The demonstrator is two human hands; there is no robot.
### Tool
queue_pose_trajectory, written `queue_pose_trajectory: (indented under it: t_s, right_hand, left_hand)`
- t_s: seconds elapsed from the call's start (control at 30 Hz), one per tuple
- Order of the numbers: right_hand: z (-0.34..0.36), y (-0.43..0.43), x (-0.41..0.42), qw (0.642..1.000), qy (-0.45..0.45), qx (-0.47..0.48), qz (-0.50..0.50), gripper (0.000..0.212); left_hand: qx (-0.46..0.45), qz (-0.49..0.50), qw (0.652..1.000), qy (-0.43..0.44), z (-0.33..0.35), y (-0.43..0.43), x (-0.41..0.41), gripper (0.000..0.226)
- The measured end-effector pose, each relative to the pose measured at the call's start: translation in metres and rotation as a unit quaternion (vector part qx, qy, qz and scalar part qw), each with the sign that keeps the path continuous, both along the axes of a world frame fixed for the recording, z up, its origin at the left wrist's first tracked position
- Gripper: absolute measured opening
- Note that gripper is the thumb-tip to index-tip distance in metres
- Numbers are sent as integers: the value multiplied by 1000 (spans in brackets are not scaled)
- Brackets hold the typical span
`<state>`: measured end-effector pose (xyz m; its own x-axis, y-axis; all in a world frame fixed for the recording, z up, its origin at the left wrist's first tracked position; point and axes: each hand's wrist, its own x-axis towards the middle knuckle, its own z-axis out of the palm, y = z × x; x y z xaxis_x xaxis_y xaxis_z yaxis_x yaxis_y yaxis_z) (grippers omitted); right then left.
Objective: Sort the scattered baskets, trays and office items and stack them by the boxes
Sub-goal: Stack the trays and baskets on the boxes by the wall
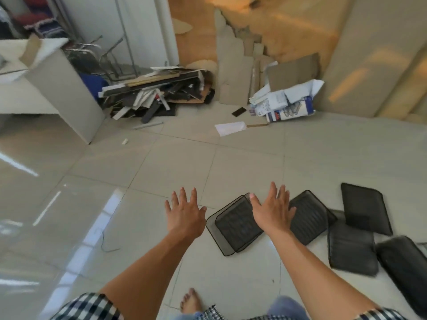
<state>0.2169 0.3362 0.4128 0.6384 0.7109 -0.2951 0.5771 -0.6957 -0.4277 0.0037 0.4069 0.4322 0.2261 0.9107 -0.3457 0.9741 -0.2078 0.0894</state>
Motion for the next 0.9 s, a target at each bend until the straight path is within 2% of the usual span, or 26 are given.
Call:
queue_pose_trajectory:
  t_s: [0.2, 0.53, 0.73, 0.9]
  right_hand:
    - [-14, 9, -17, 995, 20, -19, -96, 85]
    - [-82, 28, 28, 972, 45, -48, -226, 83]
    - [-162, 42, 45, 954, 80, -80, -277, 81]
    - [-266, 63, 54, 936, 121, -78, -320, 82]
  left_hand:
    - [-10, -122, 992, 40, -18, 72, 24, 68]
    - [-51, -257, 961, 87, -81, 132, 115, 68]
    - [-57, -318, 940, 106, -156, 171, 153, 68]
    - [-80, -352, 925, 116, -260, 208, 170, 69]
